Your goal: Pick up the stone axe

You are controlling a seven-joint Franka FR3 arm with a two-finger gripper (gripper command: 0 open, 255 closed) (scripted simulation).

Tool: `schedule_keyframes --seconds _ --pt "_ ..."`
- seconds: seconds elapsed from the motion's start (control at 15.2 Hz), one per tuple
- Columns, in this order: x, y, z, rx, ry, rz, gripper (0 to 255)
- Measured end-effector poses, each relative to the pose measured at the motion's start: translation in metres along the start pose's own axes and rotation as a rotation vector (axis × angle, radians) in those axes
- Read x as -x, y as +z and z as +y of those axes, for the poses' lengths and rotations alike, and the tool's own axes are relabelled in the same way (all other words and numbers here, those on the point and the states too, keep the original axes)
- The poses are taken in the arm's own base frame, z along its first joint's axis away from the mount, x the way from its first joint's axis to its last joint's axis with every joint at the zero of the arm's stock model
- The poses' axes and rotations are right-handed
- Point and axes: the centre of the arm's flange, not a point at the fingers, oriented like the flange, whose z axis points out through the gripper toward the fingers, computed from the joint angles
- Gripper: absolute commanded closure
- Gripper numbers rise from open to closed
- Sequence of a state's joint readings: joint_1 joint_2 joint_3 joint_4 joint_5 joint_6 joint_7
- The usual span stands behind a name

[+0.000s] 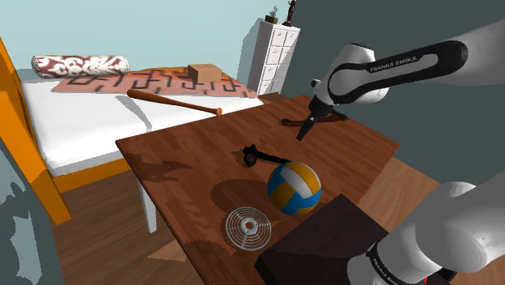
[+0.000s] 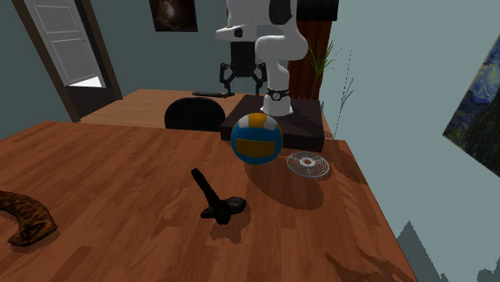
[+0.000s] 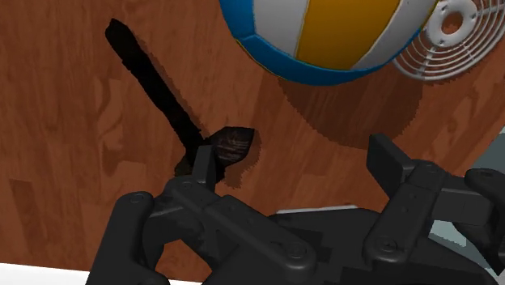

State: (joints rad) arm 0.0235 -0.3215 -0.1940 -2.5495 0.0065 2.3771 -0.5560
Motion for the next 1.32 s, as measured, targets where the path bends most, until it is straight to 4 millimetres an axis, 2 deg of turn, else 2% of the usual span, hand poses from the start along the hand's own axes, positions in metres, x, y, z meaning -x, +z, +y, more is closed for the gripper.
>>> schedule_keyframes --seconds 0.33,1.12,1.32 --pt "-0.011 0.055 0.027 0.012 -0.071 0.002 0" --pt "-0.056 0.195 0.093 0.043 -0.244 0.006 0" --pt "-0.073 0.228 0.105 0.051 -0.287 0.007 0"
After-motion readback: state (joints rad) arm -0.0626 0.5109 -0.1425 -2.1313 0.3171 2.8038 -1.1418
